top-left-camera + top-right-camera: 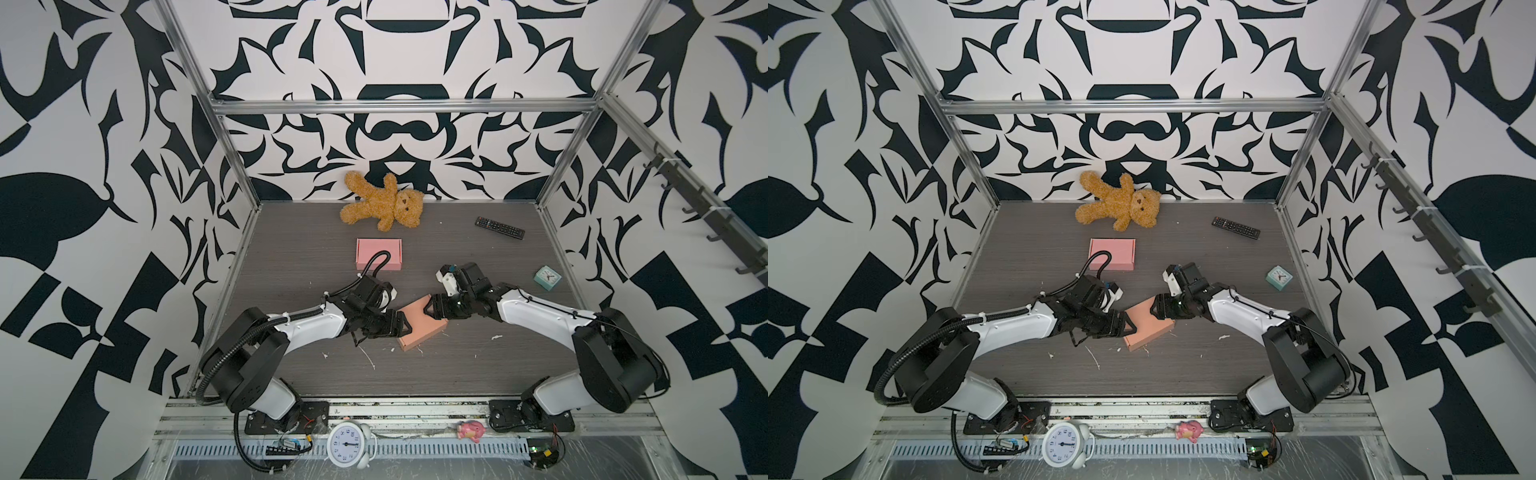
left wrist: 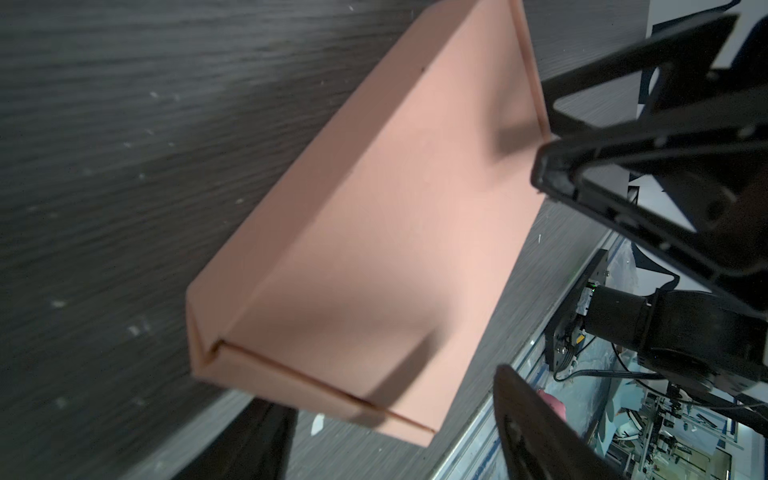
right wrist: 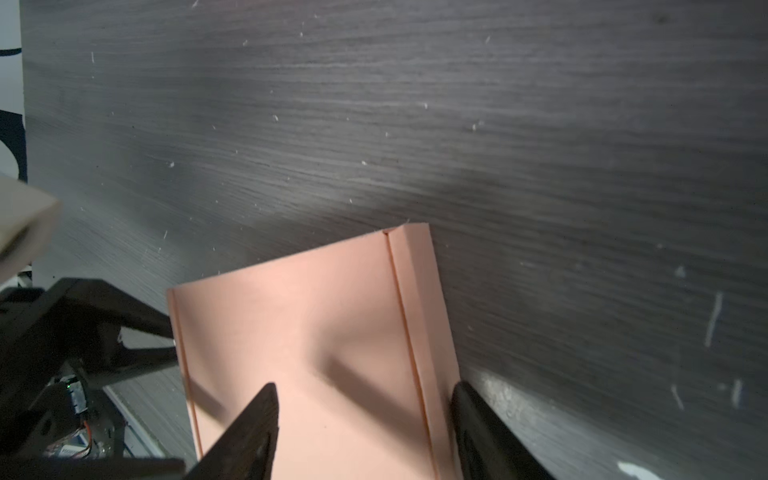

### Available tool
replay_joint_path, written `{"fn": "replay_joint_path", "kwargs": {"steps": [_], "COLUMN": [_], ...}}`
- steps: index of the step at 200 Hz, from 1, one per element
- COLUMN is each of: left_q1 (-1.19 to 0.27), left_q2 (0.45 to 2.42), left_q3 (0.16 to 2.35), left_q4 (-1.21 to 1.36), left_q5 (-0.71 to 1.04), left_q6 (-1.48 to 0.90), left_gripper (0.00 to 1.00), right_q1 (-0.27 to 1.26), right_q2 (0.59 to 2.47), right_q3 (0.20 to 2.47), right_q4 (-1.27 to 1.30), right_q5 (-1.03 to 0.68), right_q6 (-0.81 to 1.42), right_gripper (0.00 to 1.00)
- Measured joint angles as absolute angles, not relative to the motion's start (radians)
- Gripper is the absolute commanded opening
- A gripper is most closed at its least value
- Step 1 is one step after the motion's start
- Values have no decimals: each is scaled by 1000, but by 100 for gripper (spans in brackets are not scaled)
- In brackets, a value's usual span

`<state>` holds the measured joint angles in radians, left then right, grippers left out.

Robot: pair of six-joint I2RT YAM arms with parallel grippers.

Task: Fold the paper box

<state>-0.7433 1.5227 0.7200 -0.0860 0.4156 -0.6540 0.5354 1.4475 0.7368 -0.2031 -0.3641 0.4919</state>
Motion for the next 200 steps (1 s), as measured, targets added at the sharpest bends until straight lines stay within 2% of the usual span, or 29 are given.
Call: {"fn": "replay_joint_path", "kwargs": {"steps": [96, 134, 137, 151, 164, 175, 183, 188, 200], "left_q1": [-685, -655, -653, -645, -638, -635, -633, -630, -625], "left_q2": [1533, 1523, 1520, 1493, 1456, 1406, 1362, 1328, 1245], "left_q3": [735, 733, 733, 731, 727, 719, 710, 702, 685], "left_q4": [-68, -80, -84, -110, -135, -163, -181, -195, -230], "left_q5": [422, 400, 398, 376, 342, 294, 254, 226, 156], "left_q6": [-611, -594, -592, -576, -565, -550, -543, -538, -524], "left_gripper": [78, 84, 88, 93, 100, 99, 99, 99, 99], "right_q1": [546, 546, 546, 546, 546, 546, 546, 546, 542], "right_q2": [1352, 1312, 1308, 1280, 1250, 1218, 1193, 1177, 1142], "right_q3": [644, 638, 637, 628, 627, 627, 627, 627, 628], "right_q4": [-182, -182, -183, -189, -212, -234, -250, -260, -283], "right_q5": [-384, -368, -365, -347, -318, -287, -260, -241, -187], "right_q6": [574, 580, 580, 581, 577, 567, 555, 548, 522], "right_gripper": [67, 69, 69, 71, 74, 78, 87, 98, 99]}}
